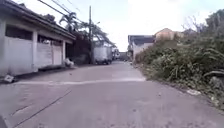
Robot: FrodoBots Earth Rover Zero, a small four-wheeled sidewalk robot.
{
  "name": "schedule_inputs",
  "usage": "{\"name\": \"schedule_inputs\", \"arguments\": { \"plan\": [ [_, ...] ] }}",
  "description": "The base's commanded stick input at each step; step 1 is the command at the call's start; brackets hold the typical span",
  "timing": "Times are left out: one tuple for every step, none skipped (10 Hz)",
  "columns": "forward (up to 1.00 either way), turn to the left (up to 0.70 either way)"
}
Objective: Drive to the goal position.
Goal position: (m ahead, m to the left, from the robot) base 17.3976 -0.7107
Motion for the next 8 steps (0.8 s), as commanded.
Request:
{"name": "schedule_inputs", "arguments": {
  "plan": [
    [1.0, 0.0],
    [1.0, 0.0],
    [1.0, 0.0],
    [1.0, 0.0],
    [1.0, 0.0],
    [1.0, 0.01],
    [1.0, 0.02],
    [1.0, -0.23]
  ]
}}
